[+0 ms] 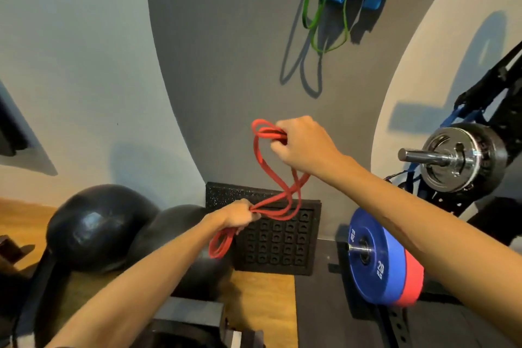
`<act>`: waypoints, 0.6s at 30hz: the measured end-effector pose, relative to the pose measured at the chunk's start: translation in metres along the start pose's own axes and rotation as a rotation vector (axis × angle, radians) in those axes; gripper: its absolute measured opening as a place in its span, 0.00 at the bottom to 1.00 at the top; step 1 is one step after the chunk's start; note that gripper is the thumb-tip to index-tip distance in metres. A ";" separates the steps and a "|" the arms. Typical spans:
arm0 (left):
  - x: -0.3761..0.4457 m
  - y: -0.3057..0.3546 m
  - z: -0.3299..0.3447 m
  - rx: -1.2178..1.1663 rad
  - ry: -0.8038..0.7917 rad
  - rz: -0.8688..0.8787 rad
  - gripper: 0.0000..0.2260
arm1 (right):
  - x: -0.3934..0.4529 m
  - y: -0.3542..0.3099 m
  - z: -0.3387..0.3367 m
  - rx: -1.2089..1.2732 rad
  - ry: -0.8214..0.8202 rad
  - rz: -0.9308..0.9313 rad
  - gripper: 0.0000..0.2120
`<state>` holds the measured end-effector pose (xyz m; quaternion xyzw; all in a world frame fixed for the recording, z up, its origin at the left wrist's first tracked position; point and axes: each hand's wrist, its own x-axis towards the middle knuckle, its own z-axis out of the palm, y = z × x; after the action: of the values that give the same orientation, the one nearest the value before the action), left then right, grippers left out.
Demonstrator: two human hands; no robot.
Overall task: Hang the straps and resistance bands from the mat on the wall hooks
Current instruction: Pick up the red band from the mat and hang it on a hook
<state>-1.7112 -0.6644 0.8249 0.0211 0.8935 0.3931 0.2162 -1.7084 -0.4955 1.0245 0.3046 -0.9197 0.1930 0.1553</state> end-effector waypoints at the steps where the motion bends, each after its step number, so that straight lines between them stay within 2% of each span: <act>1: 0.006 0.004 -0.012 0.071 -0.047 -0.007 0.09 | 0.001 0.014 0.006 -0.109 -0.076 0.048 0.13; 5: 0.022 0.030 -0.059 0.290 -0.128 0.074 0.07 | -0.003 0.081 0.038 -0.247 -0.305 0.372 0.16; 8: 0.028 0.054 -0.085 0.183 -0.181 0.153 0.06 | -0.012 0.126 0.059 -0.199 -0.411 0.523 0.18; 10: 0.031 0.070 -0.093 0.094 -0.239 0.184 0.03 | -0.019 0.147 0.069 -0.129 -0.491 0.580 0.16; 13: 0.039 0.093 -0.098 -0.028 -0.329 0.220 0.07 | -0.023 0.159 0.079 -0.073 -0.494 0.554 0.12; 15: 0.047 0.105 -0.100 -0.115 -0.443 0.228 0.09 | -0.021 0.160 0.083 -0.046 -0.488 0.491 0.10; 17: 0.058 0.117 -0.101 -0.140 -0.488 0.226 0.12 | -0.015 0.159 0.082 -0.077 -0.541 0.435 0.03; 18: 0.062 0.123 -0.101 -0.112 -0.472 0.225 0.13 | -0.011 0.162 0.081 -0.110 -0.577 0.426 0.10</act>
<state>-1.8245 -0.6364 0.9493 0.1992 0.7872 0.4478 0.3742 -1.8137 -0.4062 0.9069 0.1394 -0.9775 0.0772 -0.1379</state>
